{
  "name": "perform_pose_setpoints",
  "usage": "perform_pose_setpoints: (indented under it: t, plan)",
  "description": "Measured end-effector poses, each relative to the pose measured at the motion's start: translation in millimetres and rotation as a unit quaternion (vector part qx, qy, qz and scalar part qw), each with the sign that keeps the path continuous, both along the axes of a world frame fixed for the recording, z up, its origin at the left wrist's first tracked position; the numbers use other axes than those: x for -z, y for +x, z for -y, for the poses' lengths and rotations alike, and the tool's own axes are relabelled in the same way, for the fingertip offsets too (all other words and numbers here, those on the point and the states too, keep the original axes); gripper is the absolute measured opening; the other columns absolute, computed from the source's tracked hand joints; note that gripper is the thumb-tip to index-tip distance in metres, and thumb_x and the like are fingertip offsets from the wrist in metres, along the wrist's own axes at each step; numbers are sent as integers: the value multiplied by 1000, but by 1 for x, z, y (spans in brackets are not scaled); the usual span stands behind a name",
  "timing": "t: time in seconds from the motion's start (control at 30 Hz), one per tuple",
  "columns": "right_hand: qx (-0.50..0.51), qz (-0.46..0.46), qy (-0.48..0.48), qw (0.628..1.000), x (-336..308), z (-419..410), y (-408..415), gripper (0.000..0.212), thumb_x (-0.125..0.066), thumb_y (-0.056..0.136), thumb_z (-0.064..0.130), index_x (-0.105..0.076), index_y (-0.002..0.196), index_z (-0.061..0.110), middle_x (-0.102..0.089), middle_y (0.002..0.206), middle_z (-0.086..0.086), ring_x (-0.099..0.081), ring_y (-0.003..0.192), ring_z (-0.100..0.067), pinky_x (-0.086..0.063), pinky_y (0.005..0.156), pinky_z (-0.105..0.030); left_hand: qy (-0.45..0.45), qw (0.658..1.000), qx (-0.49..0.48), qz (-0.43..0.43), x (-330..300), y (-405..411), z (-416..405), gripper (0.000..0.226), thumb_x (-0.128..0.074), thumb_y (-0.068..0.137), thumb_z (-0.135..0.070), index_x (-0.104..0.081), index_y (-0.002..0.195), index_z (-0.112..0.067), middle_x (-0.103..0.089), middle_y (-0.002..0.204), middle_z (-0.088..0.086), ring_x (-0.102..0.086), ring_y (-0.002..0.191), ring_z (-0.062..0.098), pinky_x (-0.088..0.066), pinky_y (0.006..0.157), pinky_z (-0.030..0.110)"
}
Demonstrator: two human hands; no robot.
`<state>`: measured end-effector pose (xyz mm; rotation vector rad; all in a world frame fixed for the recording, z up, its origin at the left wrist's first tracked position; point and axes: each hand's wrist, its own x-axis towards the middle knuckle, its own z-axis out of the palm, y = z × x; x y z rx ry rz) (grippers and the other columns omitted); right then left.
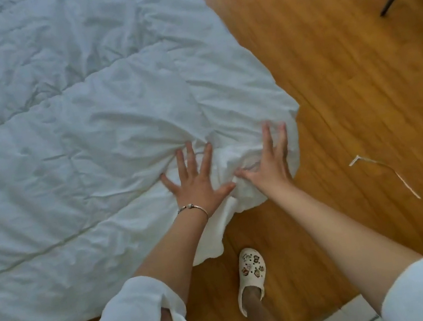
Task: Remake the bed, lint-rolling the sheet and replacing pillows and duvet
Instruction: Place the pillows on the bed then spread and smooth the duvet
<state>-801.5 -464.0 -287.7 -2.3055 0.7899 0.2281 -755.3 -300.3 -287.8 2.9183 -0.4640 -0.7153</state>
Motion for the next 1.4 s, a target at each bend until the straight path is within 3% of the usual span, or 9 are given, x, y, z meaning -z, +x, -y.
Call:
perform_pose_setpoints:
  t: [0.17, 0.33, 0.43, 0.57, 0.67, 0.77, 1.03, 1.2, 1.4]
  plan:
    - [121, 45, 137, 982, 8, 18, -1, 91, -84, 74, 23, -29, 144, 41, -28, 146, -12, -35, 130, -28, -35, 101, -33, 6, 1000, -13, -13, 1, -1, 3, 105, -37, 68, -90, 26, 141, -50, 41, 150, -8, 37, 139, 18, 15, 104, 69]
    - [17, 18, 4, 1000, 6, 81, -33, 34, -58, 95, 14, -58, 129, 19, -62, 118, -12, -58, 110, -32, -43, 88, -29, 10, 998, 60, -33, -4, -13, 4, 108, -43, 69, -88, 30, 139, -50, 47, 146, -7, 40, 137, 21, 17, 104, 68]
    - [28, -38, -52, 998, 0, 65, -9, 35, -50, 95, 8, -51, 129, 15, -50, 126, -14, -52, 113, -34, -44, 87, -37, 42, 993, 104, -31, -2, -21, 0, 114, -52, 74, -78, 37, 137, -45, 49, 145, -4, 43, 135, 25, 20, 105, 66]
    - [-89, -9, -169, 982, -26, -28, 6, 77, -55, 92, 9, -12, 155, 15, -6, 159, -14, -12, 146, -34, -18, 118, -48, -9, 989, 143, -30, -1, -16, -20, 96, -47, 87, -61, 29, 143, -42, 39, 151, -4, 38, 138, 19, 20, 110, 58]
    - [-364, 64, -132, 920, -27, -101, -10, 93, -70, 79, 9, -18, 155, 18, -12, 162, -9, -5, 151, -29, -10, 122, -47, -53, 972, 230, 9, -1, -15, -65, 74, -42, 88, -36, -12, 153, -17, -15, 159, 11, -5, 148, 23, -13, 118, 50]
    - [-421, 31, -68, 904, -27, -173, -19, 86, -56, 88, 7, -6, 157, 20, -1, 165, 0, 5, 152, -21, -6, 123, -43, -43, 975, 217, 38, 6, -23, -154, 60, -49, 88, -31, -42, 143, -8, -40, 150, 11, -33, 141, 25, -33, 114, 43]
    - [-523, -44, -146, 839, -23, -377, -10, 93, -50, 90, 55, 11, 155, 28, 19, 163, 1, 25, 146, -34, 12, 115, -61, 83, 996, -9, 10, -11, -65, -463, 102, -58, 81, -57, 21, 145, -45, 12, 160, -8, 13, 146, 10, 14, 114, 31]
    - [-630, -10, -170, 758, -19, -530, -12, 114, -57, 77, 75, 17, 153, 32, 27, 160, 2, 29, 145, -32, 11, 115, -62, 149, 986, -68, -18, -9, -86, -612, 131, -78, 67, -46, 28, 144, -43, 18, 159, -5, 19, 145, 16, 8, 116, 49]
    - [-601, -33, -256, 756, -11, -671, -5, 144, -69, 62, 76, 31, 149, 19, 34, 157, -10, 33, 141, -42, 8, 109, -72, 198, 958, -208, -14, -7, -79, -729, 134, -74, 68, -56, 43, 133, -43, 52, 141, -5, 49, 130, 18, 7, 107, 67]
